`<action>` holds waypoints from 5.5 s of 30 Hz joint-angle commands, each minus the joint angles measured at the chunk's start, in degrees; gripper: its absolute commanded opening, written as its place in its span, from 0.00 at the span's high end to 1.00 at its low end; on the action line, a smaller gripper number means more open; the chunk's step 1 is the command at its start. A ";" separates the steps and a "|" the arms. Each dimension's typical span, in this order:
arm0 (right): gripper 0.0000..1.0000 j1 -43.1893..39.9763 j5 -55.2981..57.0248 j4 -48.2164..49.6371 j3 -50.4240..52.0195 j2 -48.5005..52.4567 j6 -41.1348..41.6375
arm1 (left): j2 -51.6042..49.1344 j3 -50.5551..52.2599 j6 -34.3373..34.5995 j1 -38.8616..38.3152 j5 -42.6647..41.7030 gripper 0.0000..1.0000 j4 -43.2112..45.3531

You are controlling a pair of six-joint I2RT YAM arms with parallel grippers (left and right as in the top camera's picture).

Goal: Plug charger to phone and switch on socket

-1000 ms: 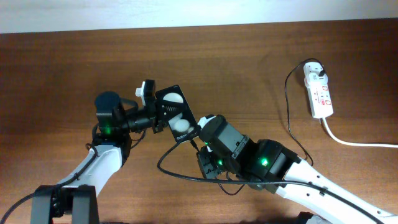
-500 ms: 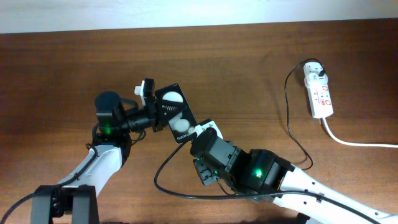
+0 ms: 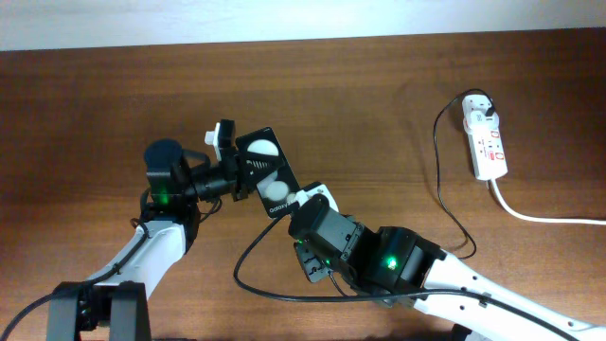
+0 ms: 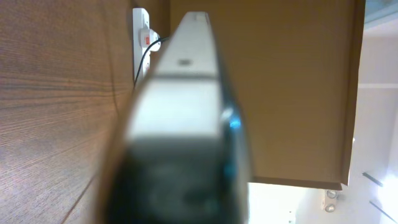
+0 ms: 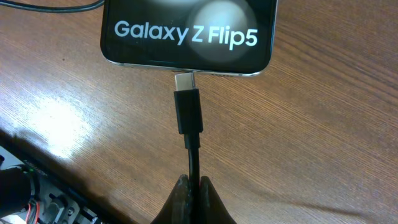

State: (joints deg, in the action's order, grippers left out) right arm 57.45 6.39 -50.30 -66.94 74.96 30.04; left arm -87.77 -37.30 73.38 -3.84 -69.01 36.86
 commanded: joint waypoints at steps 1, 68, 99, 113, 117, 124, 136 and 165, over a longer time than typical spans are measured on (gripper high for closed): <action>0.96 0.28 0.09 0.00 0.28 0.44 0.50 | -0.42 -1.53 0.57 -0.24 -0.66 1.00 0.35; 0.96 0.24 5.40 8.74 0.28 0.44 2.38 | -0.42 -1.53 -1.64 -2.19 -6.56 1.00 0.39; 0.96 0.28 3.91 5.73 0.28 0.42 3.67 | -0.42 -1.53 -3.19 -2.03 -5.22 1.00 0.39; 0.96 0.31 3.78 2.10 0.28 0.42 3.30 | -0.42 -1.53 -5.79 -2.01 -0.31 1.00 0.37; 0.96 0.35 3.26 -0.07 0.28 0.42 3.63 | -0.42 -1.53 -5.79 -2.01 1.60 1.00 0.37; 0.96 0.35 3.30 -0.66 0.28 0.42 3.96 | -0.42 -1.53 -5.81 -2.01 3.32 1.00 0.37; 0.96 0.35 6.47 0.83 0.28 0.42 3.91 | -0.42 -1.53 -6.23 -2.01 3.91 1.00 0.35; 0.96 0.28 4.37 1.31 0.28 0.42 3.96 | -0.42 -1.53 -3.56 -2.03 0.66 1.00 0.37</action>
State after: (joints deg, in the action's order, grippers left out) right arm 58.15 10.61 -49.47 -65.98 75.22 33.89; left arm -87.79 -38.41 69.65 -5.67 -66.04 36.88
